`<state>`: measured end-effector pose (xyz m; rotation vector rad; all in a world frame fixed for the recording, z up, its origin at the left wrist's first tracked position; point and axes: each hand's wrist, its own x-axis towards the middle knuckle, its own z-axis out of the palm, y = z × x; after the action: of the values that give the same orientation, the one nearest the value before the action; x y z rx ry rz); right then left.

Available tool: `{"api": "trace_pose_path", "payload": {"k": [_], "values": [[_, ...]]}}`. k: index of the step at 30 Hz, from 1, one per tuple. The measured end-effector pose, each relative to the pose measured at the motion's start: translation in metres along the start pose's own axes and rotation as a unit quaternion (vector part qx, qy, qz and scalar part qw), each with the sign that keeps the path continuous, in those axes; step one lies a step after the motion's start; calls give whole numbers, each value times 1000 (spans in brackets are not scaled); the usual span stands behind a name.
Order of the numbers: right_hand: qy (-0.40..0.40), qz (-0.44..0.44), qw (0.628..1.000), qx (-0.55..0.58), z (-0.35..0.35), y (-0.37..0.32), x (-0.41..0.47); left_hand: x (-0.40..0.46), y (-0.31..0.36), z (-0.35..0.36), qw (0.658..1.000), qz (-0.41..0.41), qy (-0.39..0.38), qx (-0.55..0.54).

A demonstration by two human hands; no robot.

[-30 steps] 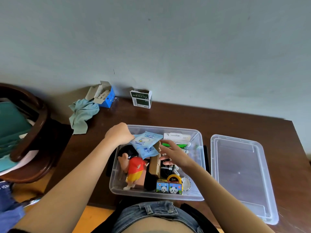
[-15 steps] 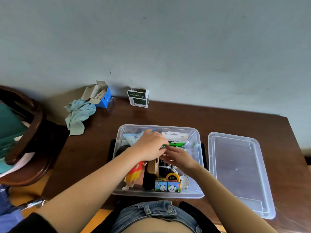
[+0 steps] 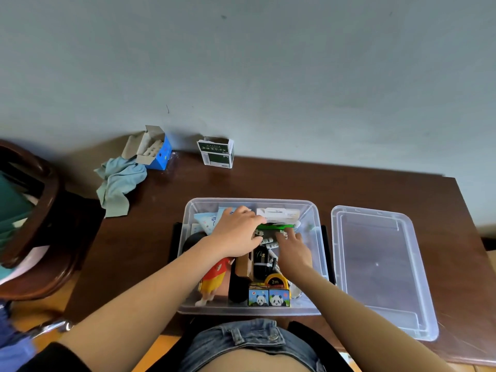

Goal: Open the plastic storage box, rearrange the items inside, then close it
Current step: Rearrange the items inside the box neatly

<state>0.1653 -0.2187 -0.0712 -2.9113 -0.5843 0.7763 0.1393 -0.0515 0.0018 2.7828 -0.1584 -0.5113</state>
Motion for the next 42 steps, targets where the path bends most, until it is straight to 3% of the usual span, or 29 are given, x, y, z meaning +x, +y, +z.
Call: {"api": "trace_pose_path", "payload": {"k": [5, 13, 28, 42], "values": [[0, -91, 982, -164, -7, 2, 19, 1, -1, 2, 1000, 0, -4, 5], [-1, -149, 952, -268, -12, 1, 31, 1, -5, 5, 1000, 11, 8, 4], [-6, -110, 974, -197, -11, 1, 20, 1, -7, 10, 1000, 11, 22, -15], [-4, -106, 974, -202, -3, -14, 22, 2, -6, 9, 1000, 9, 16, -24]]}}
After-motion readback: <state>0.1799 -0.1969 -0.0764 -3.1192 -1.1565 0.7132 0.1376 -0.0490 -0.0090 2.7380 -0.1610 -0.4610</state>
